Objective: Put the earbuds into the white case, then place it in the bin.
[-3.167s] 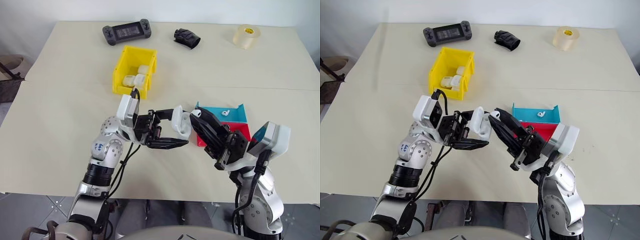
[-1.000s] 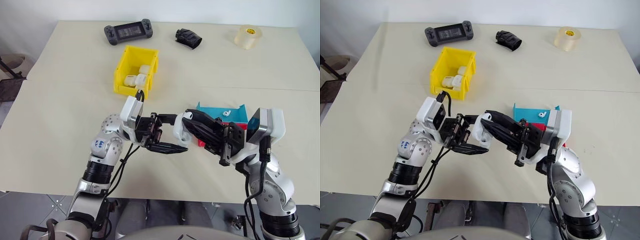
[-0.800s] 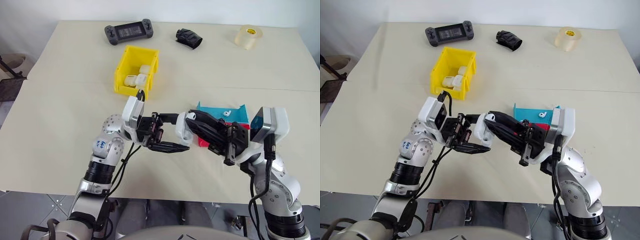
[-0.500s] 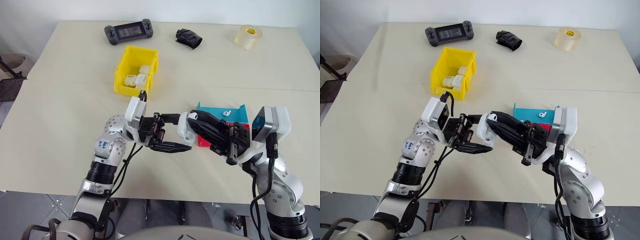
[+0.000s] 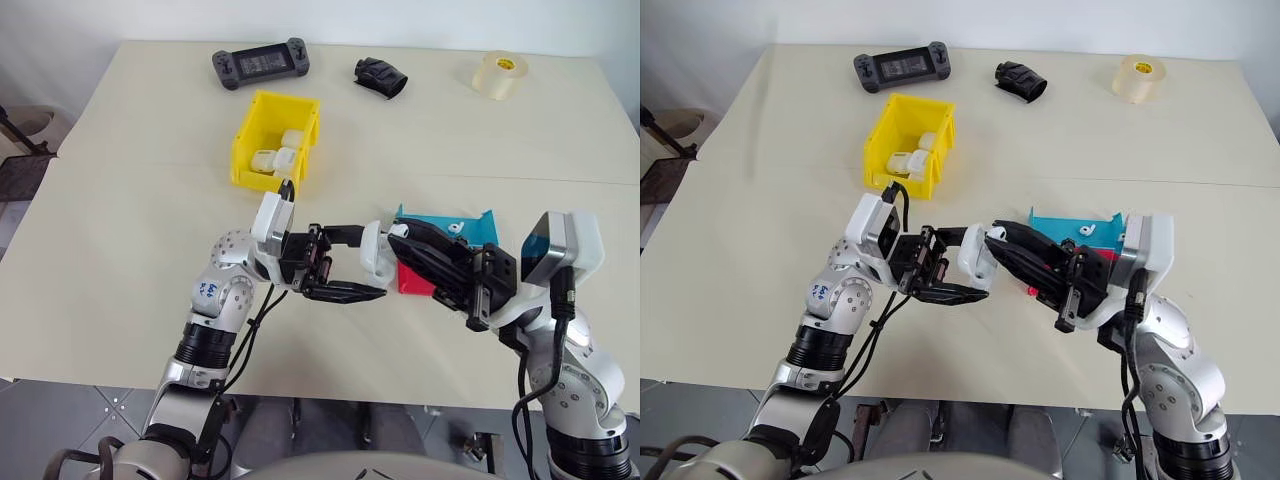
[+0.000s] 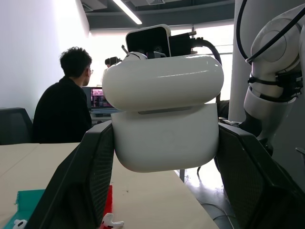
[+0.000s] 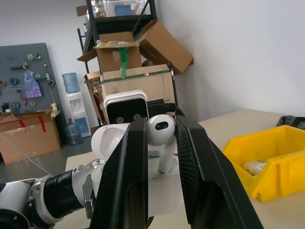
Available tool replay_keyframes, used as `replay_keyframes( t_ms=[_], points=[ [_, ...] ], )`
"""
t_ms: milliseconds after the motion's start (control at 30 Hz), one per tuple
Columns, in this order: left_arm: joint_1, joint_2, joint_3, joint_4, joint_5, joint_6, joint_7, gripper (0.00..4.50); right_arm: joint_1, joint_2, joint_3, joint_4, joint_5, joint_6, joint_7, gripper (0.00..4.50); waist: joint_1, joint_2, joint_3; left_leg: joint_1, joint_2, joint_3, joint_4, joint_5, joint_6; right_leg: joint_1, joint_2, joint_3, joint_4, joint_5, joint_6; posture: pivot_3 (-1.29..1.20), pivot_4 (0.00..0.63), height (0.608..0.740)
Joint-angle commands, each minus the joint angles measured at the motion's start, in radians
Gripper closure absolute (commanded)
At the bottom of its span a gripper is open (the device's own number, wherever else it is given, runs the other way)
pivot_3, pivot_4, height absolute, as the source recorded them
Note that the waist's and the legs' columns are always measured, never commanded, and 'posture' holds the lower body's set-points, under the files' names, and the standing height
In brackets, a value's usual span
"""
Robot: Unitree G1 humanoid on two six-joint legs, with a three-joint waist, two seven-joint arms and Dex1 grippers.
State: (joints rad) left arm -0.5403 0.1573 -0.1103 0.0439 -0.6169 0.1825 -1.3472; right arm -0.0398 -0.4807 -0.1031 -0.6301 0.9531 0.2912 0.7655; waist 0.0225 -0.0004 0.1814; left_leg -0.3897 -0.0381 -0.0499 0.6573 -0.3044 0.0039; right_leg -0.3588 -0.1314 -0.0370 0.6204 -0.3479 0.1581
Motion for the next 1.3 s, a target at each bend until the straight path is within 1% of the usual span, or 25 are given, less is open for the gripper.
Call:
replay_keyframes(
  t_ms=[33,233,433,600,867,1100,1300],
  points=[
    [-0.016,-0.010,0.035,-0.050,-0.037,-0.037,0.009,1.67,0.028,-0.017,-0.029,-0.005,0.003,0.017,-0.007,4.02,0.000,0.000,0.000,0.000,0.000,0.000,0.000,0.000,0.000,0.000,0.000,0.000,0.000,0.000,0.000,0.00,0.150,0.740],
    [-0.018,-0.006,0.037,-0.049,-0.038,-0.039,0.011,1.67,0.037,-0.017,-0.020,-0.006,-0.007,0.018,0.001,4.02,0.000,0.000,0.000,0.000,0.000,0.000,0.000,0.000,0.000,0.000,0.000,0.000,0.000,0.000,0.000,0.00,0.150,0.740],
    [-0.018,-0.007,0.034,-0.051,-0.037,-0.038,0.012,1.67,0.012,-0.022,-0.008,-0.003,-0.024,0.013,0.018,4.02,0.000,0.000,0.000,0.000,0.000,0.000,0.000,0.000,0.000,0.000,0.000,0.000,0.000,0.000,0.000,0.00,0.150,0.740],
    [-0.008,0.000,0.030,-0.064,-0.044,-0.022,0.007,1.67,-0.023,-0.058,0.051,0.004,-0.174,-0.058,0.094,4.02,0.000,0.000,0.000,0.000,0.000,0.000,0.000,0.000,0.000,0.000,0.000,0.000,0.000,0.000,0.000,0.00,0.150,0.740],
    [0.000,0.008,0.023,-0.079,-0.051,-0.004,0.002,1.67,-0.053,-0.035,0.084,0.041,-0.257,-0.135,0.114,4.02,0.000,0.000,0.000,0.000,0.000,0.000,0.001,0.000,0.000,0.000,0.000,0.000,0.000,0.000,0.000,0.00,0.150,0.740],
    [0.003,0.009,0.020,-0.087,-0.052,0.005,0.000,1.67,-0.064,-0.033,0.094,0.065,-0.267,-0.155,0.125,4.02,0.000,0.000,0.000,0.000,0.000,0.000,0.001,0.000,0.000,0.000,0.000,0.000,0.000,0.000,0.000,0.00,0.150,0.740],
    [0.004,0.007,0.019,-0.091,-0.050,0.002,-0.001,1.67,-0.058,-0.045,0.116,0.068,-0.260,-0.122,0.132,4.02,0.000,0.000,0.000,0.000,0.000,0.000,0.001,0.000,0.000,0.000,0.000,0.000,0.000,0.000,0.000,0.00,0.150,0.740]
  ],
)
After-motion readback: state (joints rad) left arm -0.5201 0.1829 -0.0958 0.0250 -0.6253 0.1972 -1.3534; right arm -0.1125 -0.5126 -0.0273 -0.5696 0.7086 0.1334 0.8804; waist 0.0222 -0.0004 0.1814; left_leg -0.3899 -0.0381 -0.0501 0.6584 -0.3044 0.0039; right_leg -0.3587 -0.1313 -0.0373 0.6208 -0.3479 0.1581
